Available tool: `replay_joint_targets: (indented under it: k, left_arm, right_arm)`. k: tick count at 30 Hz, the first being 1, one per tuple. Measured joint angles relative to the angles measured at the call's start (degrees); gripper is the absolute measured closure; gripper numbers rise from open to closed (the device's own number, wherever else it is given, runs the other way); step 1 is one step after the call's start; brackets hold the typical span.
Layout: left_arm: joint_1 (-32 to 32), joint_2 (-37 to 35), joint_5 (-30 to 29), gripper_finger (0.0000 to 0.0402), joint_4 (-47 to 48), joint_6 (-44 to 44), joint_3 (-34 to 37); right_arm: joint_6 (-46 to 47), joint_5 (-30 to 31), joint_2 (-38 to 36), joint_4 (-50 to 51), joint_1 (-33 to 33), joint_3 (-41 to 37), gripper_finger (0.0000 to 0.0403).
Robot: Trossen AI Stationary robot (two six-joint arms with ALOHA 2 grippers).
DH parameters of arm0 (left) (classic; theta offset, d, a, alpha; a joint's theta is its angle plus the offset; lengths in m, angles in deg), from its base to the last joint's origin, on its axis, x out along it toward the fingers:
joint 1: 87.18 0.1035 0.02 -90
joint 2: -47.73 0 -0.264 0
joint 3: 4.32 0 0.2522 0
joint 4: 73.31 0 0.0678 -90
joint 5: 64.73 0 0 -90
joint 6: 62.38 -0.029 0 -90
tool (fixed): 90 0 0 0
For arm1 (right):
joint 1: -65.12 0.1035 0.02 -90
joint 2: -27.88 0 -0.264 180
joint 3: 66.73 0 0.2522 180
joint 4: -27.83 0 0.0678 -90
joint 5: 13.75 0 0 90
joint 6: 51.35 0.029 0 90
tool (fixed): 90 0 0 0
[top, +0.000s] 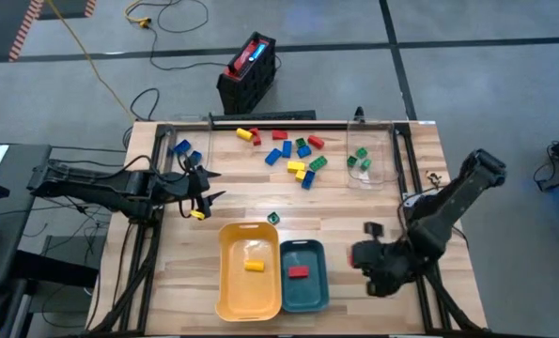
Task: Sort blocks
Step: Put the red block into the blue bin
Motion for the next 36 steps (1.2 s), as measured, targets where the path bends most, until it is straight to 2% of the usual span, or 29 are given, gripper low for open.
replay_joint_targets:
  k: [3, 6, 12, 15, 24, 36]
  left_arm:
    - [0.0, 0.0, 0.0, 0.0157, 0.0, 0.2, 0.0]
    - [0.0, 0.0, 0.0, 0.0157, 0.0, 0.5, 0.0]
    - [0.0, 0.0, 0.3, 0.0157, 1.1, 1.2, 0.0]
    - [0.0, 0.0, 0.3, 0.0157, 1.7, 1.3, 0.0]
    - [0.0, 0.0, 0.4, 0.0157, 2.6, 1.4, 0.0]
    - [0.0, 0.0, 0.4, 0.0157, 2.5, 0.4, 0.0]
  right_arm:
    - [-6.8, -0.1, 2.4, -11.9, -4.1, 0.0, 0.0286]
    - [-13.5, -1.6, 6.1, -19.3, -7.5, -0.2, 0.0286]
    - [-17.4, -7.3, 13.2, -27.6, -12.8, -0.2, 0.0273]
    - [-18.2, -7.9, 16.6, -28.2, -14.8, -0.2, 0.0264]
    - [-18.5, -14.3, 23.7, -30.5, -20.5, -0.2, 0.0271]
    - [-17.1, -15.7, 24.0, -27.4, -22.2, -0.1, 0.0265]
